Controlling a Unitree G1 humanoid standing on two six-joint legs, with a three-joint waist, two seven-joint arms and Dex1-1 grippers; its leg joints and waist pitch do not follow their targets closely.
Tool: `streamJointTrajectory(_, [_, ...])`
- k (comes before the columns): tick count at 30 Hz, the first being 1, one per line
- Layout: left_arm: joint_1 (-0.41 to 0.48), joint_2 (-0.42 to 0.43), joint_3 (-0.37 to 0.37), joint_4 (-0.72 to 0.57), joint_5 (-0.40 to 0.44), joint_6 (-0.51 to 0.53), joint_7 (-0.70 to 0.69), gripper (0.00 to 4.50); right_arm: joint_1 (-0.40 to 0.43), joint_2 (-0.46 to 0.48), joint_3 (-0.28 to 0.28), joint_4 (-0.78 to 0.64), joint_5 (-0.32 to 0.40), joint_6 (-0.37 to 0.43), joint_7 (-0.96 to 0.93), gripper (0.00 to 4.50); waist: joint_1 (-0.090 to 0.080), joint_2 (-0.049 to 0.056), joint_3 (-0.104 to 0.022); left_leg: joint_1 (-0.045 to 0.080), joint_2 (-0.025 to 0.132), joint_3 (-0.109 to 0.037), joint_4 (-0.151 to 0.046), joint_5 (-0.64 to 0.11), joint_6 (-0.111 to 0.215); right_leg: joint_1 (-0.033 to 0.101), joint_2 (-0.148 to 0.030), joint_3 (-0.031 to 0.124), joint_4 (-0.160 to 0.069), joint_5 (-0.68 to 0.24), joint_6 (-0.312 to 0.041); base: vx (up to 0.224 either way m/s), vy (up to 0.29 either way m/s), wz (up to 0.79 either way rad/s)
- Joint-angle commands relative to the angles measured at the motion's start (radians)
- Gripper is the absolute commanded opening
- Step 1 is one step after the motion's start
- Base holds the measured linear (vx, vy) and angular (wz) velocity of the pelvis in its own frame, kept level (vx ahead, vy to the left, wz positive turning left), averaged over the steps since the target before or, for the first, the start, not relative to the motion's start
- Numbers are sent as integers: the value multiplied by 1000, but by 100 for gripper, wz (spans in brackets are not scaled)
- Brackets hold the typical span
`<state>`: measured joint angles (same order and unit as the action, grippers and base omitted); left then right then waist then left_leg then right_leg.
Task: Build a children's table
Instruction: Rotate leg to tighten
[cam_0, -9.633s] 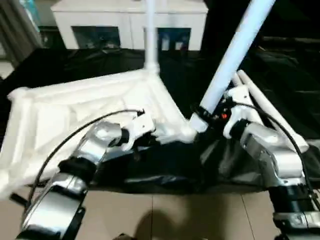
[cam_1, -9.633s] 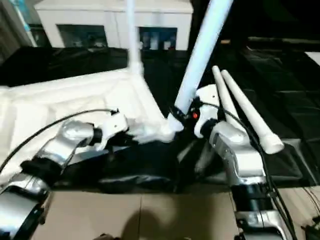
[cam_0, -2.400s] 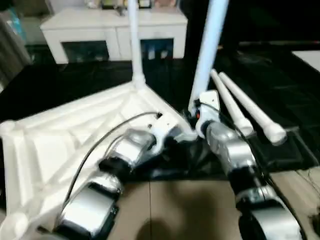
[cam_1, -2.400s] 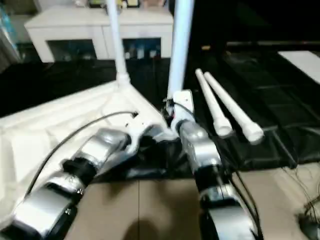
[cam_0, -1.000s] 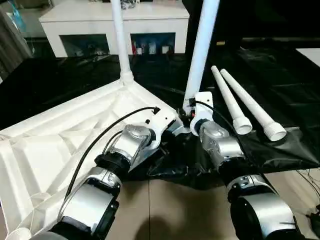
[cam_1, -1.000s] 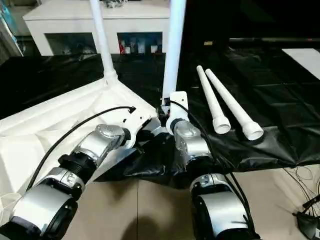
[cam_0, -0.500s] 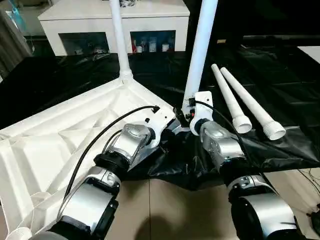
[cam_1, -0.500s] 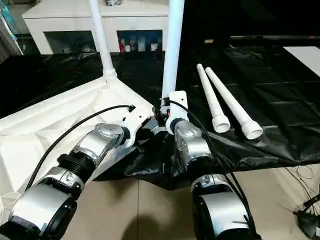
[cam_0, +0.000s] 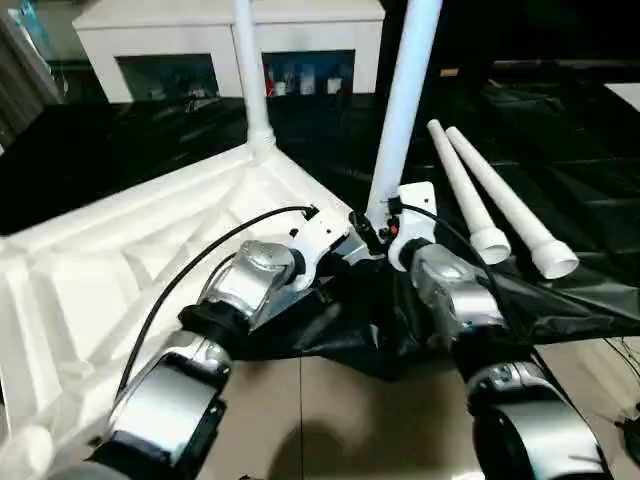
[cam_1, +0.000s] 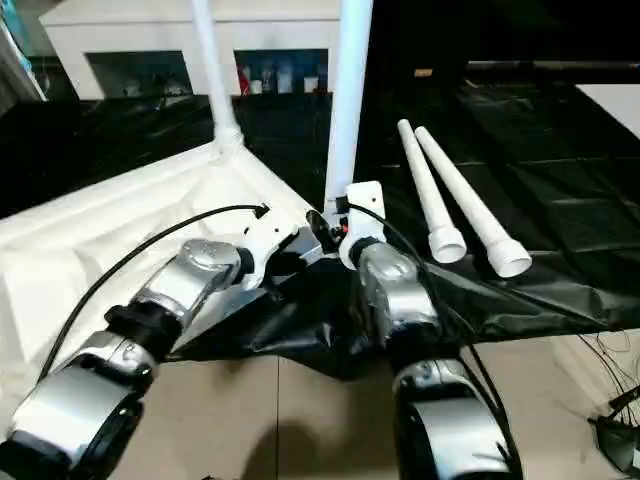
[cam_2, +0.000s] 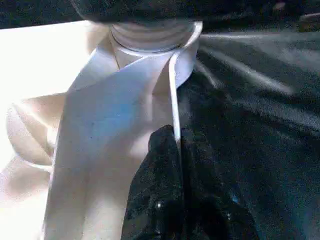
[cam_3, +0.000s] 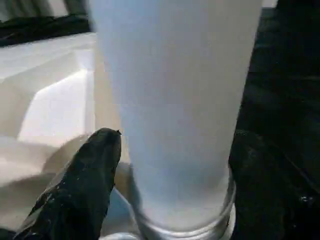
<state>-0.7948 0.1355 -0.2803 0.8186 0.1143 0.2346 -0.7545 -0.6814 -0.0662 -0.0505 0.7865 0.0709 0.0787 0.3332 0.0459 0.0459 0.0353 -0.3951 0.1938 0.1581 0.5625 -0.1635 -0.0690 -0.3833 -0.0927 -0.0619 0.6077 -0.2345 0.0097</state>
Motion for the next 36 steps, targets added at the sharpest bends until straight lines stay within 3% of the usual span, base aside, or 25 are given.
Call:
streamJointTrajectory(1, [32, 25, -42, -29, 25, -35, -66, 0, 17, -17, 25, -46, -6, 9, 44, 354, 5, -4, -66, 19, 27, 2, -39, -8, 150, 55, -45, 30, -42, 325, -296, 0, 0, 0])
streamJointTrajectory(7, [91, 99, -65, -124, 3, -105, -196, 0, 74, -96, 87, -136, -16, 31, 211, 354, 14, -9, -64, 20, 30, 7, -36, -30, 165, 55, -47, 32, -42, 285, -291, 0, 0, 0])
streamJointTrajectory(15, [138, 189, -60, -234, -34, -143, -311, 0, 173, -215, 138, -304, 48, 68, 464, 354, 21, -6, -62, 24, 38, 14, -38, -77, 118, 49, -42, 30, -41, 211, -287, 0, 0, 0])
streamJointTrajectory(24, [159, 211, -57, -277, -52, -150, -355, 0, 244, -266, 168, -375, 44, 58, 535, 354, 22, -7, -65, 21, 34, 14, -33, -75, 109, 51, -42, 30, -37, 217, -288, 0, 0, 0])
streamJointTrajectory(32, [159, 210, -61, -283, -53, -148, -367, 0, 245, -255, 162, -362, 47, 31, 532, 354, 21, -3, -67, 20, 32, 13, -27, -70, 110, 52, -41, 30, -32, 241, -296, 0, 0, 0])
streamJointTrajectory(33, [158, 210, -62, -283, -53, -147, -368, 0, 246, -252, 159, -359, 48, 29, 530, 327, 21, -3, -67, 20, 32, 13, -27, -70, 110, 52, -41, 30, -32, 241, -296, 0, 0, 0])
streamJointTrajectory(35, [158, 209, -63, -283, -54, -147, -369, 0, 246, -250, 158, -357, 50, 25, 527, 319, 21, -3, -67, 21, 32, 13, -27, -74, 109, 51, -41, 29, -31, 240, -299, 0, 0, 0])
streamJointTrajectory(36, [157, 208, -63, -281, -54, -147, -369, 0, 244, -247, 155, -352, 53, 19, 522, 302, 22, 3, -67, 20, 32, 12, -27, -83, 106, 51, -43, 29, -31, 230, -299, 0, 0, 0])
